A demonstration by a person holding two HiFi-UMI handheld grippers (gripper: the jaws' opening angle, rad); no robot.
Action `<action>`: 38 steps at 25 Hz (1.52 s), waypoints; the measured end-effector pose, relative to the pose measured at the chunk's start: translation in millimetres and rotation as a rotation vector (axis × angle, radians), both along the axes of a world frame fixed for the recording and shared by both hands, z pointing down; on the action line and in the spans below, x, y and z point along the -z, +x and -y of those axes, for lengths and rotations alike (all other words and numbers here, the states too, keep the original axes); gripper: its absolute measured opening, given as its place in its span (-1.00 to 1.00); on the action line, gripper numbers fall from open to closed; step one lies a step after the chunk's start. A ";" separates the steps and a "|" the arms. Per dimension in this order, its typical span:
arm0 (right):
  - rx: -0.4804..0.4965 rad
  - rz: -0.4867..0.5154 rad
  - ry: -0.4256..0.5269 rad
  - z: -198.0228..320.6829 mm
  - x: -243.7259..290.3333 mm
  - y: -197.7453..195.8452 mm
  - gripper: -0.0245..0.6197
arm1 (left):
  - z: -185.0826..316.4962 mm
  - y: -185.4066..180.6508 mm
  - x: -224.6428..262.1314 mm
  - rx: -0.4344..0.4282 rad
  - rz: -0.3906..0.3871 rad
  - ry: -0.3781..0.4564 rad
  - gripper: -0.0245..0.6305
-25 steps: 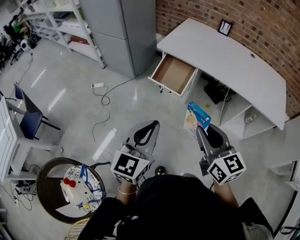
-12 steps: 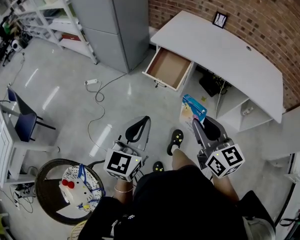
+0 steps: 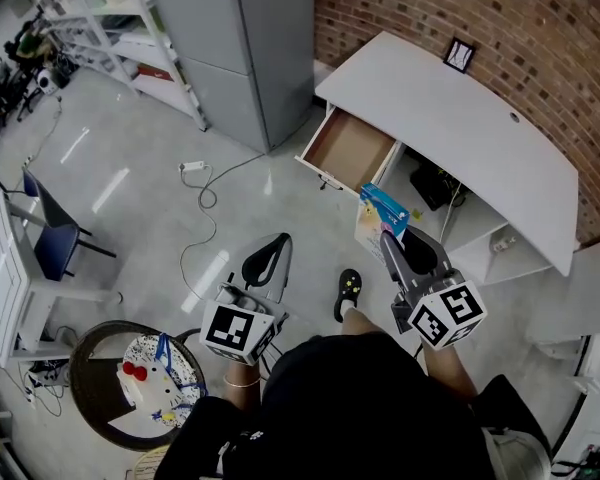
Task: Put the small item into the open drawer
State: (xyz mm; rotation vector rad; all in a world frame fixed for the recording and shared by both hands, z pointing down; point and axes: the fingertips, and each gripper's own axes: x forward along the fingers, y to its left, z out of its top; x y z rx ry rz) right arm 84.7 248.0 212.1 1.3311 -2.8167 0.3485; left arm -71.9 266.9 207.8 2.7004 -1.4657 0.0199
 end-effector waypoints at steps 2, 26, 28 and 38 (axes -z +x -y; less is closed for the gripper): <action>0.012 0.002 -0.003 11.3 -1.4 -1.3 -0.60 | 9.6 -2.0 -2.5 0.012 0.006 -0.002 -0.93; 0.106 0.038 -0.045 160.4 -12.5 9.5 -0.60 | 135.6 0.5 -0.7 0.146 0.043 -0.027 -0.93; 0.117 0.043 -0.048 172.4 -12.4 12.4 -0.60 | 147.7 4.0 -0.3 0.153 0.046 -0.032 -0.93; 0.159 0.066 -0.072 226.6 -21.6 24.5 -0.60 | 197.5 17.1 -0.3 0.188 0.059 -0.046 -0.93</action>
